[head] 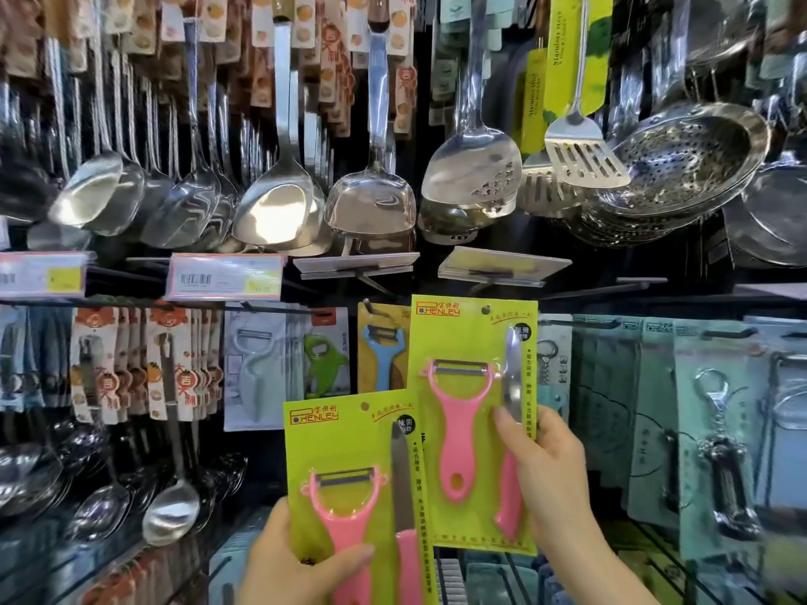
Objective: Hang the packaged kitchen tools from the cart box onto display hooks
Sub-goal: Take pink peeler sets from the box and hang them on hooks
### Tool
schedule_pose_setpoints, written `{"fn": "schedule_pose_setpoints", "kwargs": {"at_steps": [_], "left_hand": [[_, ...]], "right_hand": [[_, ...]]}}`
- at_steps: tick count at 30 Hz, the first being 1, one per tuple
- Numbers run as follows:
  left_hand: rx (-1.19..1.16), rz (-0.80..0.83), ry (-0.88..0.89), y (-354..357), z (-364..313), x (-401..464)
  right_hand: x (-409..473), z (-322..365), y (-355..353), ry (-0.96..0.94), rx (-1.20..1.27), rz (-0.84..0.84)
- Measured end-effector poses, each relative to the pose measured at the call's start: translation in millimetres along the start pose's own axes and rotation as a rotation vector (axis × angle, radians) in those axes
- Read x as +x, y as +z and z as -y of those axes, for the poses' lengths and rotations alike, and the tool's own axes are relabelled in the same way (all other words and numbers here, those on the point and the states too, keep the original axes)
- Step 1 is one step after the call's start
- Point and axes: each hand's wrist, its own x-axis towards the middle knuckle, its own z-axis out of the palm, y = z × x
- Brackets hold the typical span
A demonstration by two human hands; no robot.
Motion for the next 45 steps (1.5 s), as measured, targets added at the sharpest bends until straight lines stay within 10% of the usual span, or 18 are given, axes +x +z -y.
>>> {"fn": "schedule_pose_setpoints", "kwargs": {"at_steps": [12,21,30,45], "left_hand": [[0.000,0.000,-0.001,17,-2,0],[0.030,0.028,0.044,51,-18,11],[0.011,0.120,0.126,75,-60,20],[0.103,0.180,-0.007,89,-79,38]], "right_hand": [[72,-11,2,0.268,-0.306,0.156],[-4,-5,-18,0.068,-0.405,0.573],[-15,21,-27,-0.223,-0.397,0.228],[0,27,-21,-0.246,-0.464,0.122]]}}
